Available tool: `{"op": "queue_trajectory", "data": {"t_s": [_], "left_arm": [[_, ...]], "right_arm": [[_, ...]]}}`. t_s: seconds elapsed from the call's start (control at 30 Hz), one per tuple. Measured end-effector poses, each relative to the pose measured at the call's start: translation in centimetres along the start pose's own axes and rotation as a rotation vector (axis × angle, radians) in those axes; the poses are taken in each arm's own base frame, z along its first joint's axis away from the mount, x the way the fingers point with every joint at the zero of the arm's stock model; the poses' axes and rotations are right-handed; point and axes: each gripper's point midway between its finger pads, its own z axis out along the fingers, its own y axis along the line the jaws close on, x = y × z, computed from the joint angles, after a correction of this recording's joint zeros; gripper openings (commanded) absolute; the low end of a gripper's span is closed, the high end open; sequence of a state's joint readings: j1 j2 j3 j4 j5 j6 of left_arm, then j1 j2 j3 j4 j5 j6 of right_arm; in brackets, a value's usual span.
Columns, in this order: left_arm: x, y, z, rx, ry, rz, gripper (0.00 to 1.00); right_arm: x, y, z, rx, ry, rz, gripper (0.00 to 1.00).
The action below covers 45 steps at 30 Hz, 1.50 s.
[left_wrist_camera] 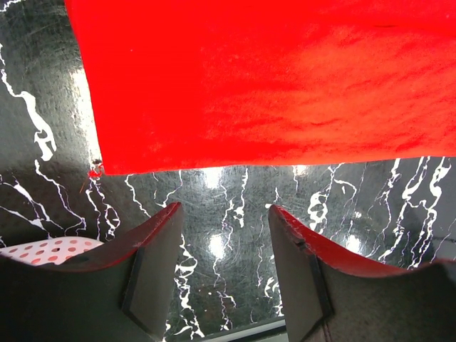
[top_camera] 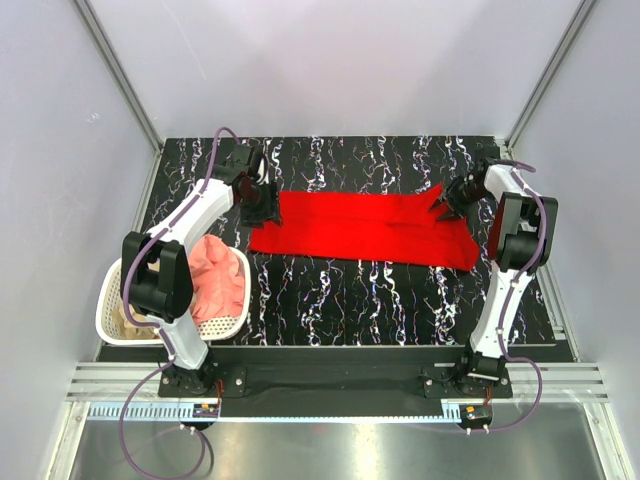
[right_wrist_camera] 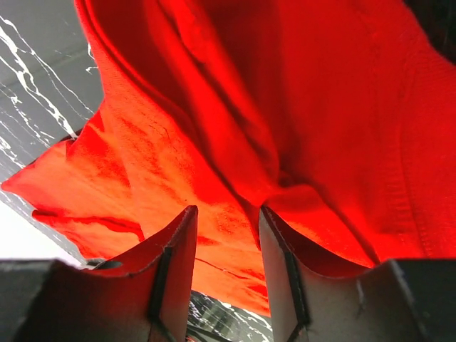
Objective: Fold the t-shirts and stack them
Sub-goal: Fold the tshirt
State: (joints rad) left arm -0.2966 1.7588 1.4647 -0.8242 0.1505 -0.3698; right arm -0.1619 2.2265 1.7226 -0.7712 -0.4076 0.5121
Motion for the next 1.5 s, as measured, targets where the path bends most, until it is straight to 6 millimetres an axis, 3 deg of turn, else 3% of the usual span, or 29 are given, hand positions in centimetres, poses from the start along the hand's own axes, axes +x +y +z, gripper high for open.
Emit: {"op": "queue_trajectory", "data": {"t_s": [0.23, 0.57, 0.83, 1.17, 1.27, 1.33, 1.5], "left_arm": [[0.3, -0.1, -0.1, 0.007, 0.014, 0.000, 0.56], [0.4, -0.4, -0.1, 0.023, 0.021, 0.003, 0.56], [0.1, -0.8, 0.0, 0.044, 0.006, 0.006, 0.56], [0.6, -0.7, 0.2, 0.055, 0.011, 0.004, 0.56], [1.0, -0.5, 0.3, 0.056, 0.021, 0.001, 0.56], [1.1, -0.5, 0.3, 0.058, 0.024, 0.000, 0.56], [1.1, -0.7, 0.3, 0.067, 0.024, 0.001, 0.56]], "right_arm": [[0.1, 0.1, 0.3, -0.001, -0.002, -0.027, 0.37], [1.6, 0.8, 1.1, -0.003, 0.028, 0.059, 0.00], [5.6, 1.7, -1.4, -0.064, 0.059, 0.379, 0.00], [5.4, 3.4, -2.8, -0.118, 0.039, 0.560, 0.00], [5.9, 2.8, -2.5, -0.103, 0.050, 0.583, 0.11], [6.5, 2.3, -2.2, -0.085, 0.062, 0.595, 0.26], [7.3, 0.2, -2.2, 0.010, 0.054, 0.532, 0.36]]}}
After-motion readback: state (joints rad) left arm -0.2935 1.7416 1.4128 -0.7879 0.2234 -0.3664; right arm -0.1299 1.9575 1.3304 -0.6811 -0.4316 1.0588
